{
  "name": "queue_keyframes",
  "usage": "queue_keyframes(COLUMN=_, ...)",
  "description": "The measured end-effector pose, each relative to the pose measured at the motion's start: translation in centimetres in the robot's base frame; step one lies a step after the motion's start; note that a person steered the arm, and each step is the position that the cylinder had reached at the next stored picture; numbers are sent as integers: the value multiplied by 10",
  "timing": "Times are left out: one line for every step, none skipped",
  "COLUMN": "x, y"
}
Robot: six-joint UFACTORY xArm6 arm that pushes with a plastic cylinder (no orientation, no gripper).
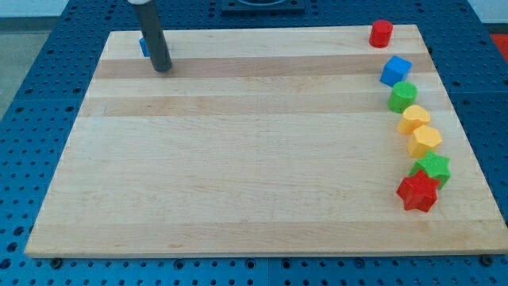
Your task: Separate the green star from the blocks
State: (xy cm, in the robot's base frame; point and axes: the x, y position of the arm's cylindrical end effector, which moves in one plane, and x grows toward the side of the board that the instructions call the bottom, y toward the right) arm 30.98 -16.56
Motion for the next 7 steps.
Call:
queue_keyframes(x=39, y=37)
queue_keyframes(x=76, y=63)
queue_keyframes(x=123, y=71)
queue_keyframes(x=179, y=81)
queue_keyframes(x=227, y=105)
queue_keyframes(x=266, y=136)
queue_keyframes(x=284, y=174)
